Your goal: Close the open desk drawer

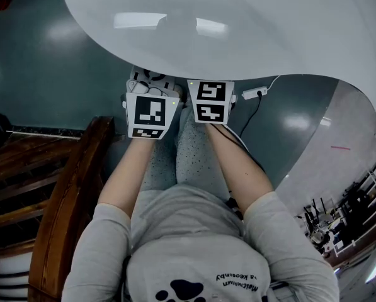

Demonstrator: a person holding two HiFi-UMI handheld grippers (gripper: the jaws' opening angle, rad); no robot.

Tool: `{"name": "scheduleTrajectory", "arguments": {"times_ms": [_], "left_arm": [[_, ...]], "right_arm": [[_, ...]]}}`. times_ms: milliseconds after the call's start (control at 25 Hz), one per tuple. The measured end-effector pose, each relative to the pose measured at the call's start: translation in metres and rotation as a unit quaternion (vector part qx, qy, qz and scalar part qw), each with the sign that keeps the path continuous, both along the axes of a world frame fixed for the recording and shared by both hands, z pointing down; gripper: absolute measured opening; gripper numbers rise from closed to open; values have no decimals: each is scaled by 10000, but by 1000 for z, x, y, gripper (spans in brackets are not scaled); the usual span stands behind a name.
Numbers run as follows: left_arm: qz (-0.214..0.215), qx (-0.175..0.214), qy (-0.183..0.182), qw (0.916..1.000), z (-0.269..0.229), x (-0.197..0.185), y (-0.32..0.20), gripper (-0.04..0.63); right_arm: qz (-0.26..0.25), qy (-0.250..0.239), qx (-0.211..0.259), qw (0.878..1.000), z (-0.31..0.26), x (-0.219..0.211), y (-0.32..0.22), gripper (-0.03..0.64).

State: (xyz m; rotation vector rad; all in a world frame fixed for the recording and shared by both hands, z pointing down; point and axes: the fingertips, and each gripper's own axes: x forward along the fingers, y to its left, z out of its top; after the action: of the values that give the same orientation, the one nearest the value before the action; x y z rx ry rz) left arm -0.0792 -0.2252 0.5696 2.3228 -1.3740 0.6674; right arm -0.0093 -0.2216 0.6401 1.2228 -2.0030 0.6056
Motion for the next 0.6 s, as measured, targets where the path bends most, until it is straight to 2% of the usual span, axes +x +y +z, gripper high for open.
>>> {"name": "scheduleTrajectory", "arguments": {"times_ms": [320, 600], "left_arm": [[-10, 9, 14, 10000, 2, -2, -4, 8], [5, -23, -1, 10000, 4, 0, -2, 8]], "right_arm": [[86, 60, 167, 9998, -3, 1, -26, 109], [57, 77, 212, 9997, -1, 3, -27, 110]]}}
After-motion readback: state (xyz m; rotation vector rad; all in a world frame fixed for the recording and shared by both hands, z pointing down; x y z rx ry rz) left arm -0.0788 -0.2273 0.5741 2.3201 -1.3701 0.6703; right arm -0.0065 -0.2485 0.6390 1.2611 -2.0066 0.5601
